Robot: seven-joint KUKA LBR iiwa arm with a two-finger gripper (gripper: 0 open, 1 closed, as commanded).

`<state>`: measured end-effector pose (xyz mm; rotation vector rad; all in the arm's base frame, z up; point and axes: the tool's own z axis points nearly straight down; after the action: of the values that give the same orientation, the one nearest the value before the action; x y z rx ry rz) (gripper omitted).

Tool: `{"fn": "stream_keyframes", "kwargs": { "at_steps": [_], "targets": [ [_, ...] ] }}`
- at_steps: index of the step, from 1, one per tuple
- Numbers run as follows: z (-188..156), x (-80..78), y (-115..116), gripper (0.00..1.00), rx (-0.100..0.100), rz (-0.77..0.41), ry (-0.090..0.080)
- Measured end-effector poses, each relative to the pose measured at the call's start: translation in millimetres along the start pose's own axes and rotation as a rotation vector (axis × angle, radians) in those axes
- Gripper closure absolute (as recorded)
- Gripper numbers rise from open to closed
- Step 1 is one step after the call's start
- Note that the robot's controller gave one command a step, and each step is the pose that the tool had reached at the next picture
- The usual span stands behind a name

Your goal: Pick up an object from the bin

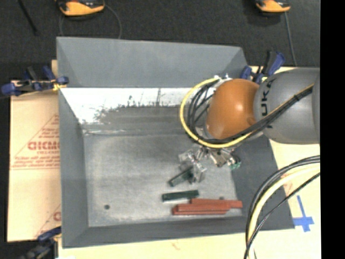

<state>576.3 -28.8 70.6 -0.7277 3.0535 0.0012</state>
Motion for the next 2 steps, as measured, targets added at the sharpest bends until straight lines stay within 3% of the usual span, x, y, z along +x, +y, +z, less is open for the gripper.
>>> {"fn": "stream_keyframes", "kwargs": {
  "at_steps": [1,2],
  "targets": [
    [-155.4,-51.5,20.9,1.00,0.006,-0.006,-0.010],
    [-150.0,-49.4,21.3,0.00,0.001,-0.002,-0.003]
  ]
}}
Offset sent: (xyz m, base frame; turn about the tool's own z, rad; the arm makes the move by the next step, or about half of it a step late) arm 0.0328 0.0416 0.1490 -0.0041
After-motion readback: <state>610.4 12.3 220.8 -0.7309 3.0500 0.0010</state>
